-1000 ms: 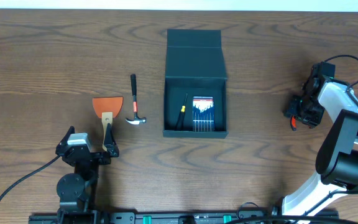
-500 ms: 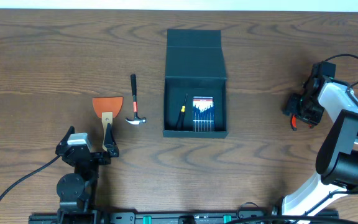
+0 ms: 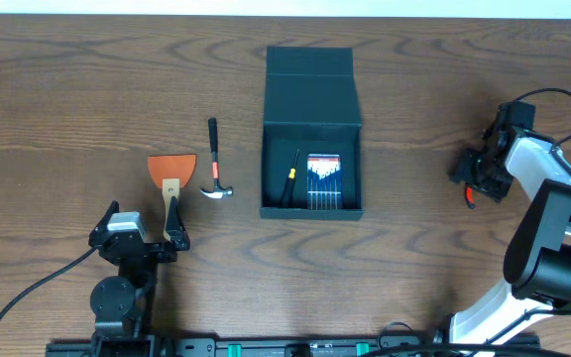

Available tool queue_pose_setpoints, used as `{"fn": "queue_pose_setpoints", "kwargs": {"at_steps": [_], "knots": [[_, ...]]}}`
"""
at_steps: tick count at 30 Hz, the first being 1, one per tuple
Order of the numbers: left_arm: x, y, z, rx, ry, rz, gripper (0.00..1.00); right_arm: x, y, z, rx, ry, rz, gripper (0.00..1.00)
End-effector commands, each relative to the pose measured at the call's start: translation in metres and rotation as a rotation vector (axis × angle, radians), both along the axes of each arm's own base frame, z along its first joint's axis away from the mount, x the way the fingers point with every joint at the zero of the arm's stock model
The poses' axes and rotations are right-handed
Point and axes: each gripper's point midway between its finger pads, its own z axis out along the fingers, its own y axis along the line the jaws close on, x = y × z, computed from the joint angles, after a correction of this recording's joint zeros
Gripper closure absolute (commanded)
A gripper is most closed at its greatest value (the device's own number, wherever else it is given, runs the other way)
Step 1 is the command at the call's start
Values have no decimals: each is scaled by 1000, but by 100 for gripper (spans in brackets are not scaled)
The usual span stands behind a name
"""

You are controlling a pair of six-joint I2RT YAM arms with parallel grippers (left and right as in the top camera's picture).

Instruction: Pack container

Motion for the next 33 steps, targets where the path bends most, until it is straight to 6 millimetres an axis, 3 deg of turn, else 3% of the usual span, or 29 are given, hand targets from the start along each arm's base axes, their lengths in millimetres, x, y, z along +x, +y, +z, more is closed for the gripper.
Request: {"fn": "queue_pose_setpoints", "kwargs": {"at_steps": [1, 14, 22, 25, 33], "knots": [[-1, 3, -18, 12, 55, 12, 1, -40, 9, -40, 15, 170, 7, 49], [-1, 3, -18, 12, 55, 12, 1, -46, 11, -39, 22, 194, 7, 71], [-1, 3, -18, 12, 55, 12, 1, -48, 12, -39, 24, 201, 8, 87], [-1, 3, -18, 12, 55, 12, 1, -48, 12, -39, 24, 202, 9, 99], [-1, 3, -18, 12, 55, 12, 1, -42, 18, -35, 64, 177, 14, 99]]}}
